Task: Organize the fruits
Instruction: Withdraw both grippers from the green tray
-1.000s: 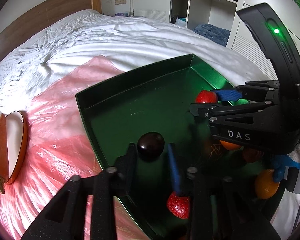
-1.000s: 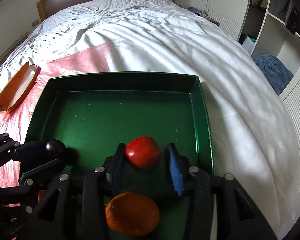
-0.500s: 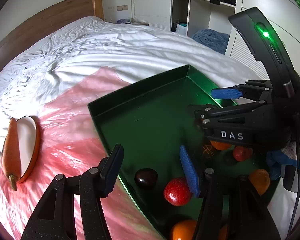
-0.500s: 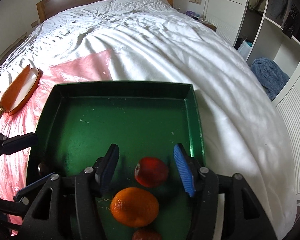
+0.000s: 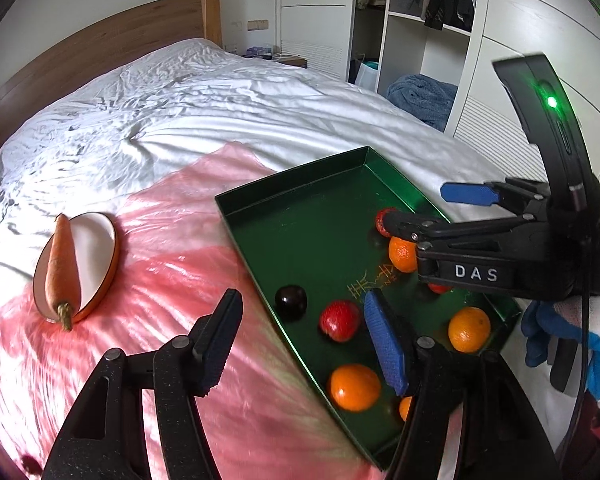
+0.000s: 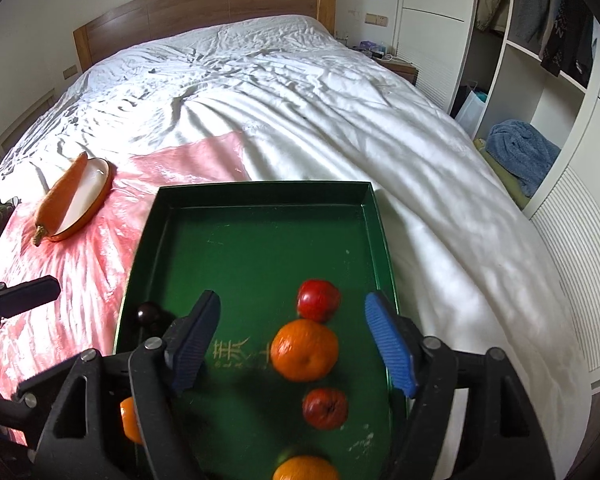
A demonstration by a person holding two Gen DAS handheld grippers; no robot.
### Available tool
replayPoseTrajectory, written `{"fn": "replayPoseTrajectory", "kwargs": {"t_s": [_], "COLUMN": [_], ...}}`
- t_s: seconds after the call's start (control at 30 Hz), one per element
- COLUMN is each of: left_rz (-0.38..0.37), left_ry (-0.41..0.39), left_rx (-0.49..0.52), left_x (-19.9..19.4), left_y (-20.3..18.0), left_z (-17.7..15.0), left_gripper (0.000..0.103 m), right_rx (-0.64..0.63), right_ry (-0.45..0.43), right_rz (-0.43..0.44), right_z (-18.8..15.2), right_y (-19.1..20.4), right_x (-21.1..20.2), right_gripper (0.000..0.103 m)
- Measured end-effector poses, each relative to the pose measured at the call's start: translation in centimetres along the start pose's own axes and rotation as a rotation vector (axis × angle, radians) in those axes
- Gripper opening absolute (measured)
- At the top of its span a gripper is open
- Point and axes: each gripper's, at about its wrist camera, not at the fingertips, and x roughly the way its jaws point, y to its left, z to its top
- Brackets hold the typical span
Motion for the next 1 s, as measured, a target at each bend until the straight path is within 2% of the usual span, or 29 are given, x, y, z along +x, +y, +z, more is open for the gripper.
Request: {"fn": "replayPoseTrajectory", "kwargs": {"t_s": [0.37,0.7,1.0], "left_rz": [0.047,0.119,0.18], "left_ry": [-0.03,-0.044,-0.055], "left_rx": [-0.097,-0.074,-0.079], "left_x": [-5.3,-9.6,-13.1], "left_y": [0.7,-0.2,0.6], "left_z": [-4.4,-9.5,-13.6], "left_gripper": [0.058,0.058,0.058], "right_rx": [0.072,0.067,0.086], "right_ry": [-0.037,-0.06,-0.071], "right_rz": [0.0,-0.019,-0.016], "right_z": [-5.3,-9.5,-13.2], "right_y": [1.0,3.6,6.2], "right_x": [-4.8,-9.4,-12.6], "right_gripper": [0.103,0.103,0.103]}}
